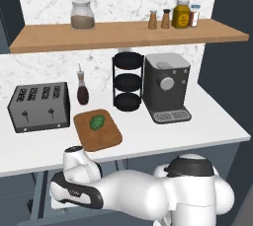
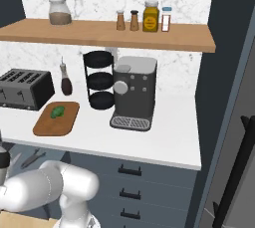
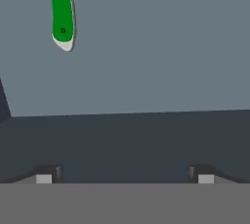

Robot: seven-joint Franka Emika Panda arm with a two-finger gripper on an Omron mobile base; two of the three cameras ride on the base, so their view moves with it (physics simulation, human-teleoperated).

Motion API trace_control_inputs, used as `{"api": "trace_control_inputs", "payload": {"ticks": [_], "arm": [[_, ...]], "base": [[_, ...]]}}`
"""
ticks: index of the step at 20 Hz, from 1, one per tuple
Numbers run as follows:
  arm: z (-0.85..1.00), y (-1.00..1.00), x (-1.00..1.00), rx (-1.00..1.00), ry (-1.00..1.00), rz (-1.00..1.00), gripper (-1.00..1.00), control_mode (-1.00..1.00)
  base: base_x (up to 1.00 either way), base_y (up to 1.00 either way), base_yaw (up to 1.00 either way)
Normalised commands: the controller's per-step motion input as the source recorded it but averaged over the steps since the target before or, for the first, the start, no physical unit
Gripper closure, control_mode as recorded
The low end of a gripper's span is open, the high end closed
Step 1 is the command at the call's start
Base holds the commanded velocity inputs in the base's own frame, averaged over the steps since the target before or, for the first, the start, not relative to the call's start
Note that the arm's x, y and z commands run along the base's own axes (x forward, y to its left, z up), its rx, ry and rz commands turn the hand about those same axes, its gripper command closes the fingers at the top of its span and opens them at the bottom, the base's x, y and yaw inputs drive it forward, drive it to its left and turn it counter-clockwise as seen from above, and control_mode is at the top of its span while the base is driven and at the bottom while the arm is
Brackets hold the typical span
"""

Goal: Place the appropriate cutting tool for cutting the broccoli skin on the cutting board.

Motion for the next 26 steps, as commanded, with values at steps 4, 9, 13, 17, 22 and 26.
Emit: {"api": "trace_control_inputs", "payload": {"ticks": [4,9,13,17,22,26], "arm": [[-0.02,0.00,-0.64,0.00,0.21,0.00,-1.00,-1.00],[-0.05,0.00,-0.52,0.00,0.18,0.00,-1.00,-1.00],[0.00,0.23,0.04,-0.02,-0.09,0.00,-1.00,-1.00],[0.00,0.46,0.33,-0.09,-0.20,0.00,-1.00,-1.00],[0.00,0.21,0.53,-0.05,-0.07,0.00,-1.00,-1.00],[-0.01,0.00,0.71,0.00,0.02,0.00,-1.00,-1.00]], "base": [[0.00,0.00,0.00],[0.00,0.00,0.00],[0.00,0.00,0.00],[0.00,0.00,0.00],[0.00,0.00,0.00],[0.00,0.00,0.00]]}}
